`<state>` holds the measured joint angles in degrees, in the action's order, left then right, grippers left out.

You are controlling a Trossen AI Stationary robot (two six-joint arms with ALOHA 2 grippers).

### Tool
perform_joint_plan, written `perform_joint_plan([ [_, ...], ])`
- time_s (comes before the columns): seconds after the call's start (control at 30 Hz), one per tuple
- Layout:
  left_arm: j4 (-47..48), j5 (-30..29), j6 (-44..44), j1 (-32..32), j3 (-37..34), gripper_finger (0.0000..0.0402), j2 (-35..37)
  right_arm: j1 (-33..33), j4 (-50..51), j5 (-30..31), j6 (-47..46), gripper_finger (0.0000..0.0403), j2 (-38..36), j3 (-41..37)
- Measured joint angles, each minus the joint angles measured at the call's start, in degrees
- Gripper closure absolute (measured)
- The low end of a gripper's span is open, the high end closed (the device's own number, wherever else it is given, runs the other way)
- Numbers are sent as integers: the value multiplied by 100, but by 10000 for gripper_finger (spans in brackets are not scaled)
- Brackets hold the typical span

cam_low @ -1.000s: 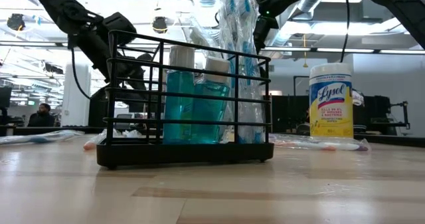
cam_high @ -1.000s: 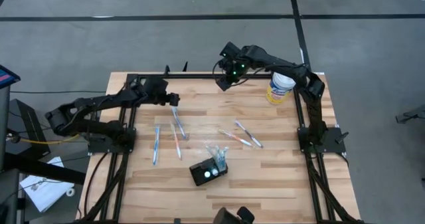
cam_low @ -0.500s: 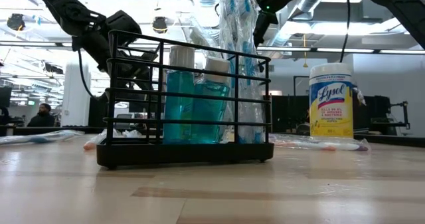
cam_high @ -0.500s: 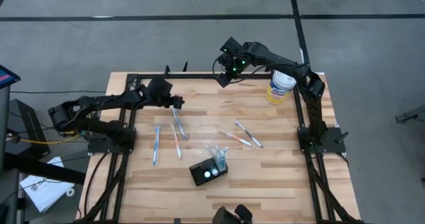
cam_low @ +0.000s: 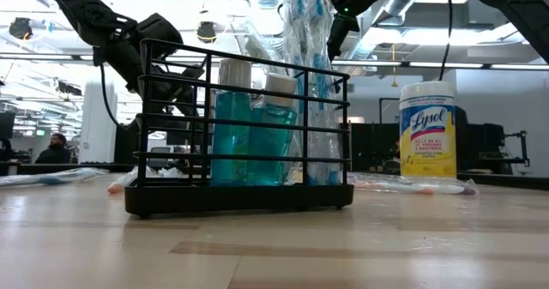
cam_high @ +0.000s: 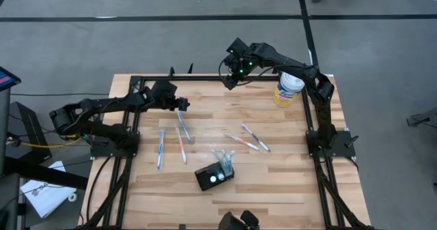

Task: Pick & Place toothbrushing station
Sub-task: Put the blue toothbrush into the mesh organizer

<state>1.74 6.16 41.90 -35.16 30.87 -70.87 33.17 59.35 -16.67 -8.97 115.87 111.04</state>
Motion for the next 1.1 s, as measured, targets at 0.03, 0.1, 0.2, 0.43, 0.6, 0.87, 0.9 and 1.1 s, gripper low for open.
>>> perform_joint_plan([
  [0.03, -10, 6, 14, 23, 0, 243, 0, 0, 0, 0, -2, 207, 0, 0],
  [0.1, -18, 11, 12, 65, -1, 243, 0, 0, -2, 0, 0, 206, 0, 0],
  [0.2, -20, 13, -111, 106, -1, 243, 0, 0, 0, -1, 39, 204, 0, 0],
  [0.43, -41, 15, -115, 108, 0, 243, 0, -8, 16, -153, 57, 207, 0, 0],
  [0.6, -116, 39, -94, 108, 0, 243, 0, -15, 15, -157, 57, 205, 0, 0],
  [0.87, -127, 82, 54, 108, 0, 243, 0, -13, 15, -155, 144, 206, 0, 0],
  [0.9, -111, 103, 125, 108, 0, 243, 0, -13, 16, -155, 144, 206, 0, 0],
  [1.1, -97, 461, 379, 141, 7, 235, -303, -13, 18, -155, 144, 203, 0, 0],
])
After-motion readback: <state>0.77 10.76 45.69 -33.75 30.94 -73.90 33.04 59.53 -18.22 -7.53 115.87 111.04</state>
